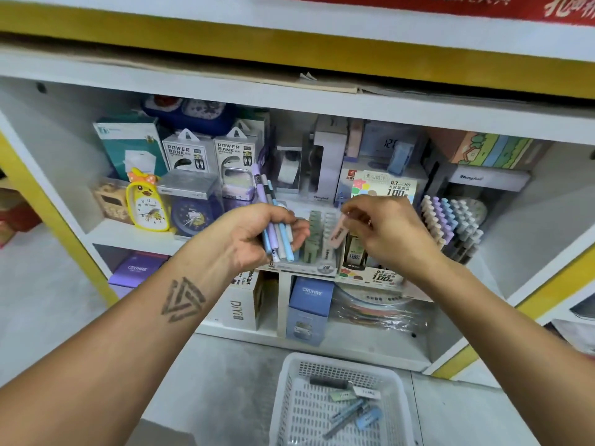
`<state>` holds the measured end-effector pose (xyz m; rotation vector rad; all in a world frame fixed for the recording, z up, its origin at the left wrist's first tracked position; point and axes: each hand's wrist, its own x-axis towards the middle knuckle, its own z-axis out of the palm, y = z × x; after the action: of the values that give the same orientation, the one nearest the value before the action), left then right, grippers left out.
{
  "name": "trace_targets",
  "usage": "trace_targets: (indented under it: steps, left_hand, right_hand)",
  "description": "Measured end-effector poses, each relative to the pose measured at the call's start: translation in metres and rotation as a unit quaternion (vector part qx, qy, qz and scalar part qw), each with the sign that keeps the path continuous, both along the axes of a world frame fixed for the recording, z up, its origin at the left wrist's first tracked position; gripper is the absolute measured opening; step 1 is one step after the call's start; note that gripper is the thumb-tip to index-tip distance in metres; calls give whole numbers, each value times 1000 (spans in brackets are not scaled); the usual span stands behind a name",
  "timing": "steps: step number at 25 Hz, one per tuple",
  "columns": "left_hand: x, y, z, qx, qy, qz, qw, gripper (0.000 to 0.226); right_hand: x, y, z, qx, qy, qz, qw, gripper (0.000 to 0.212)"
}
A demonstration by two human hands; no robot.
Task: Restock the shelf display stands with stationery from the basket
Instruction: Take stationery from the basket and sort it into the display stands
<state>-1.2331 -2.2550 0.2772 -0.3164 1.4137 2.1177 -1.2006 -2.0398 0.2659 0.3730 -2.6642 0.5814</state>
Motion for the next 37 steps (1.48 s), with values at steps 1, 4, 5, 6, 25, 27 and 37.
trace_targets:
  steps: [1,4,5,6,25,27,37]
  left_hand:
    - [0,-2,0,-4,3,-6,1000,22]
    - [1,-5,-2,-14,6,-11,1000,24]
    - [1,-6,-3,-17,5,-11,1000,22]
    - [1,-6,-3,-19,3,-12,1000,20]
    - [7,3,-10,-36,50,-73,995,34]
    - [8,8,-10,-41,50,-104,992,30]
    - [-19,-30,-13,-50,17,13,999,8]
  right_hand:
    - [-1,-2,-4,25,-18,1,1000,16]
    - [-2,-8,-13,108,-37,-2,993,12]
    - [-3,-11,-16,133,-37,0,990,10]
    - [-3,-13,-18,154,-37,2,987,9]
    - [-8,-43,4,-374,-213,-20,902,16]
    - [-6,-45,5,-405,-230,-17,885,13]
    - [-22,-30,6,-520,-192,-20,832,14]
